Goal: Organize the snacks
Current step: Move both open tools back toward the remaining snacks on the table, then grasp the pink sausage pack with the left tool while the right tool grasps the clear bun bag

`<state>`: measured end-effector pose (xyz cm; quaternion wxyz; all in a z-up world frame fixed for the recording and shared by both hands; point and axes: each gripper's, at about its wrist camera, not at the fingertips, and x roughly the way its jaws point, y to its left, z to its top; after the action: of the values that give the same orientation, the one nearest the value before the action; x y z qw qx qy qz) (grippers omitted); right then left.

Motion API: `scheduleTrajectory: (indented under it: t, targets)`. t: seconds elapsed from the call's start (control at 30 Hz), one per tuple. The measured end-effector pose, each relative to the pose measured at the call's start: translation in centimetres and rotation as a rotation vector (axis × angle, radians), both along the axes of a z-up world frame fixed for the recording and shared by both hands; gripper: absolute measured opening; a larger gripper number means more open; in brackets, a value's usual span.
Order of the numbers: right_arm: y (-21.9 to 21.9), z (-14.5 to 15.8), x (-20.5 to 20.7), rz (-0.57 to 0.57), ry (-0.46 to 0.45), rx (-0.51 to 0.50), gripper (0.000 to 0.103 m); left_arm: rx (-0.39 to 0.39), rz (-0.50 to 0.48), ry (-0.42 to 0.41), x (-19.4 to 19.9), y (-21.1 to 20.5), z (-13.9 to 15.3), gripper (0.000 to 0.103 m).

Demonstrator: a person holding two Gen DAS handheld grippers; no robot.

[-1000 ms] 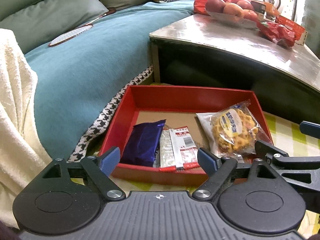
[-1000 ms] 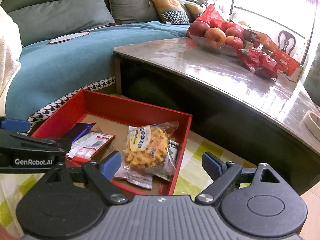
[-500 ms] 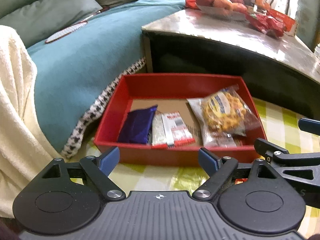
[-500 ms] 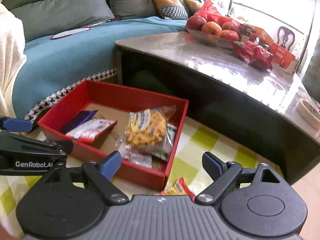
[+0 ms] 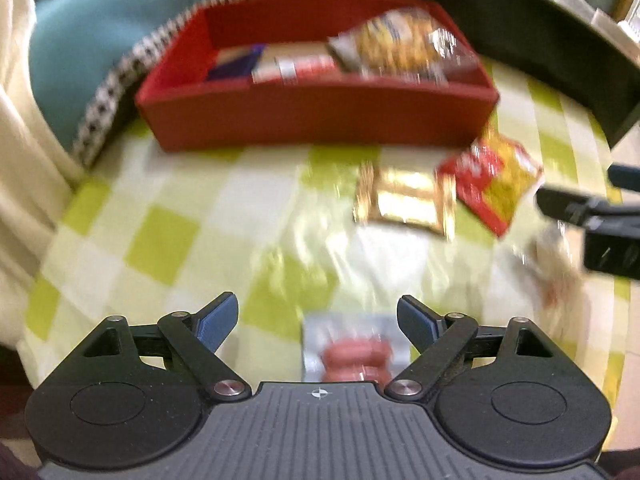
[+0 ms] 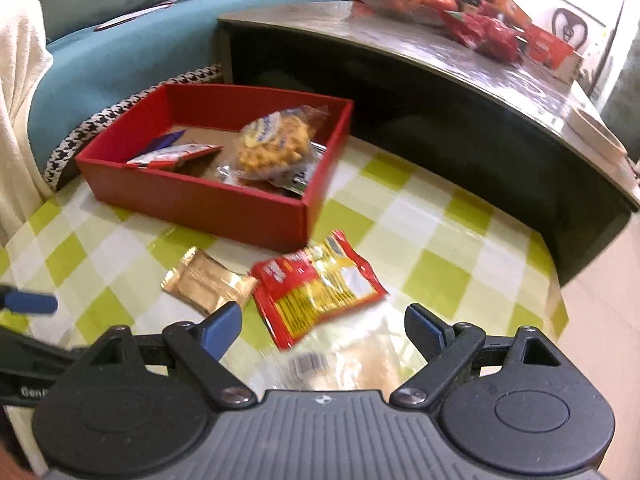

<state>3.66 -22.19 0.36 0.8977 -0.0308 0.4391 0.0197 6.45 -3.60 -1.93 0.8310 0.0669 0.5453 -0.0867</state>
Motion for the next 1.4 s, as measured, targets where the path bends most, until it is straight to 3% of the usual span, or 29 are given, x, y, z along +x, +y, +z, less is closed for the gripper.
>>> scheduleTrajectory:
  t: [0.37,0.4,0.53,0.73,1.03,1.1,1.4]
  targets:
    - [-2.2,-0.2,-0.6,-0.028,0.023,0.036,0.091,-0.003,0.015,0.149,-1.0,-1.3,-3.9,0.092]
    - [-2.4,-0.3,-0.6,-0.030,0.027,0.038,0.091,-0.006,0.021,0.144,-1.1,-1.3,-4.0,0.092]
    - [-4.0,-0.3,-0.6,-0.065,0.036,0.058,0.091,-0.007,0.022,0.123,-1.3,-1.1,-3.5,0.075]
    - [-6.3,-1.1,-0.1,-0.142,0.076,0.086,0.091,-0.042,0.020,0.134,-1.2,-0.1,-3.0,0.074]
    - [-5.5,-2.9,1.1,-0.105,0.156,0.148,0.091,-0.080,0.008,0.117,-0.7,-0.1,-2.3,0.074]
    - [-5.1,-3.4,1.7,-0.064,0.190,0.167,0.096,-0.086,0.003,0.124,-0.6,-0.1,-2.4,0.074]
    - [-2.7,-6.4,3.1,0.053,0.276,0.107,0.096,-0.079,-0.033,0.142,-0.6,-1.3,-3.0,0.074]
